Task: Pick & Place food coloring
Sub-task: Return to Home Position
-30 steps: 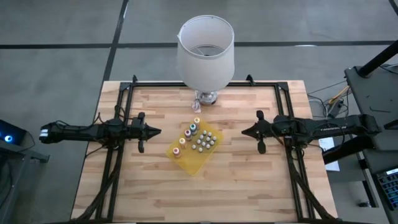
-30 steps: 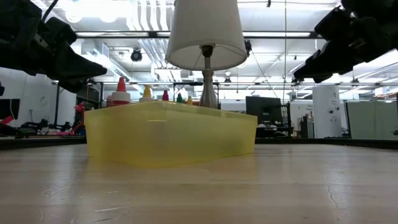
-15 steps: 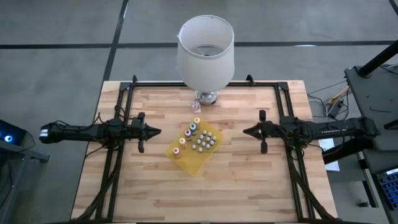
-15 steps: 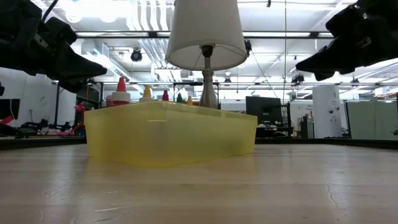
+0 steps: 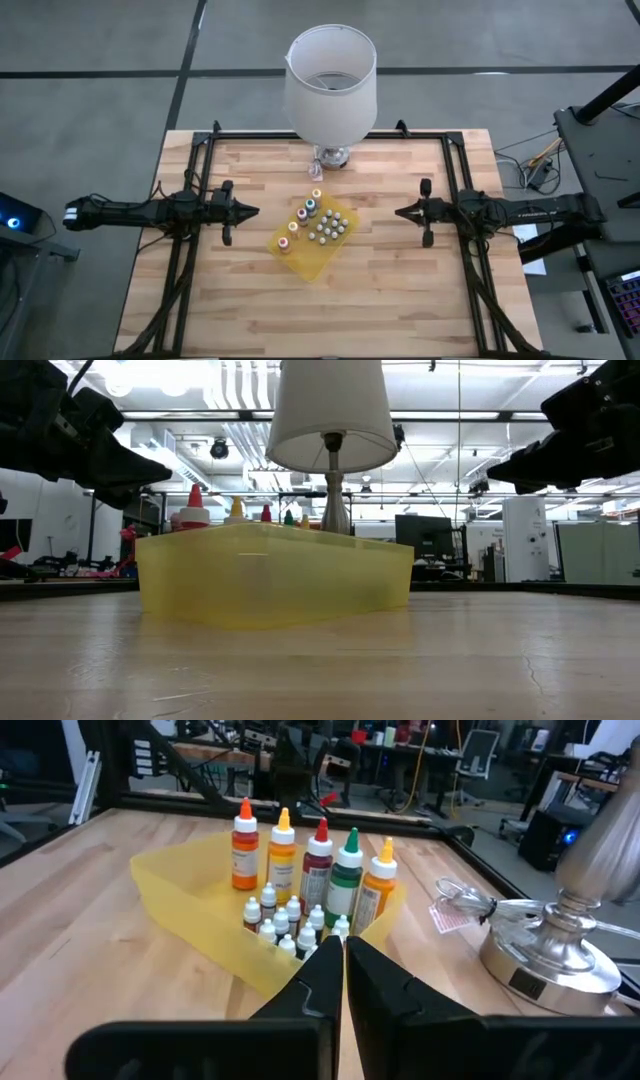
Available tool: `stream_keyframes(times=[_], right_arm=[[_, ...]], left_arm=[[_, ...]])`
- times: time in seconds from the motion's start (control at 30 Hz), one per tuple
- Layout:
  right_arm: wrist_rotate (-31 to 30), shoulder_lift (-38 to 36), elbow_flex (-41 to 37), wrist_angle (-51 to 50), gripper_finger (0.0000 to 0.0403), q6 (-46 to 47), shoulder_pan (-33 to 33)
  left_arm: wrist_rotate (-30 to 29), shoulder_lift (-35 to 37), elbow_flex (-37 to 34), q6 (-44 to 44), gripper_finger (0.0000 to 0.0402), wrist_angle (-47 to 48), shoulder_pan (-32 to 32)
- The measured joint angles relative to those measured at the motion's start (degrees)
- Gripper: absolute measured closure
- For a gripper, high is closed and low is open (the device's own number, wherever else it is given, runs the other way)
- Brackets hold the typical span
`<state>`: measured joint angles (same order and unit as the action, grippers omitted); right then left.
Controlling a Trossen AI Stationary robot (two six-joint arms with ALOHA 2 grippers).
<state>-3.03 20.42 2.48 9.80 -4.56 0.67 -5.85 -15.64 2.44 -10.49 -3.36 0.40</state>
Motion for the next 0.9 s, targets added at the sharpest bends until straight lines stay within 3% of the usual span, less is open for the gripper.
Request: stream_keyframes(times=[0.9], right_arm=[[0.0,-11.8,-2.0,-4.5,0.0394,-0.1,0.0]], left_arm=[[0.0,0.0,0.0,0.0,0.0401,0.0,0.0]])
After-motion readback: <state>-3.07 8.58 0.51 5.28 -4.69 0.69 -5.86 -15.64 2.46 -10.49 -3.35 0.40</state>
